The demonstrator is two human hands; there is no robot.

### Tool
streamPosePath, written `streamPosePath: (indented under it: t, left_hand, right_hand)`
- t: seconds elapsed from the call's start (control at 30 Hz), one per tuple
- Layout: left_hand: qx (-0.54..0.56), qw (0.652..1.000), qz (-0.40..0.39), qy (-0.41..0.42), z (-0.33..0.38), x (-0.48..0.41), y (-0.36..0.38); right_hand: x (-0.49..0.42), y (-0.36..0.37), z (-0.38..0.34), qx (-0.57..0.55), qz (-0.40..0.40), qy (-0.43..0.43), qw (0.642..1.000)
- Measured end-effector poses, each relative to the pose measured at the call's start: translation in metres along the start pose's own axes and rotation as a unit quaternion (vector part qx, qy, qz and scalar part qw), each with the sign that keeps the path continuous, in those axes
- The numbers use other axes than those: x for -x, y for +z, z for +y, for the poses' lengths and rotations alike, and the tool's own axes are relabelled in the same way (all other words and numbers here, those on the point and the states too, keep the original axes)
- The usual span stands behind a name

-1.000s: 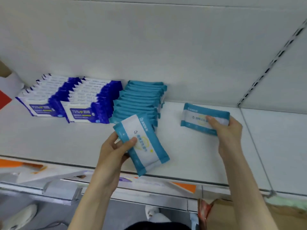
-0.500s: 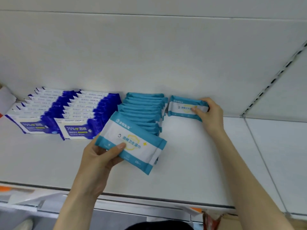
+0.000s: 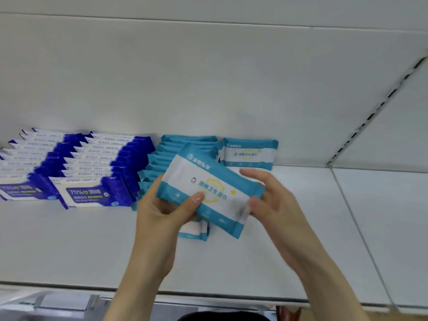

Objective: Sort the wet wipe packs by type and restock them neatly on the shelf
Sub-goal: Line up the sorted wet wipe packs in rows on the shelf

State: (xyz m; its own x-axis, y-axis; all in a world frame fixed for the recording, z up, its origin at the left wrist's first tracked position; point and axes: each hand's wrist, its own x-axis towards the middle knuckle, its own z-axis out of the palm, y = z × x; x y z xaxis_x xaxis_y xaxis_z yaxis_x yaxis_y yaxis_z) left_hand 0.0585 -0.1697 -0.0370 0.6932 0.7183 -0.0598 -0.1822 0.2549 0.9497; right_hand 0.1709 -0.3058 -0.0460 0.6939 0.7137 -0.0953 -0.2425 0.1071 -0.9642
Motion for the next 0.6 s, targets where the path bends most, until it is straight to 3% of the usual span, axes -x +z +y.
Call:
streamPosePath:
  t: [0.1,0.17,0.23,0.27,0.33,0.43,0.5,0.6]
  left_hand:
    - [-0.070,0.996,-0.041,0.034,-0.004,-0.001,0.019]
    - [-0.238,0.960,-0.072,0.130,-0.005,-0.006,0.016]
    - [-0.475,0.838,-0.078,0.255,-0.007,-0.020,0.000]
    - [-0.558,0.778,-0.081,0.277,-0.009,-0.027,-0.008]
    - [-0.663,0.704,-0.098,0.236,-0.012,-0.037,-0.021]
    - [-0.730,0.650,-0.129,0.164,-0.022,-0.043,-0.029]
    - [-0.753,0.626,-0.145,0.145,-0.028,-0.043,-0.029]
    - [-0.759,0.617,-0.155,0.134,-0.029,-0.045,-0.029]
  right_hand:
    - [0.006,-0.006,0.007,0.007,0.080,-0.021,0.997]
    - [0.000,-0.020,0.006,0.028,0.114,-0.043,0.992]
    - [-0.011,-0.041,0.007,0.059,0.156,-0.068,0.984]
    - [-0.018,-0.052,0.008,0.090,0.177,-0.080,0.977]
    - [-0.038,-0.077,0.015,0.177,0.190,-0.090,0.961]
    - [-0.073,-0.097,0.025,0.289,0.170,-0.079,0.939]
    - [-0.091,-0.097,0.031,0.340,0.173,-0.098,0.919]
    - [-0.112,-0.087,0.037,0.418,0.209,-0.150,0.871]
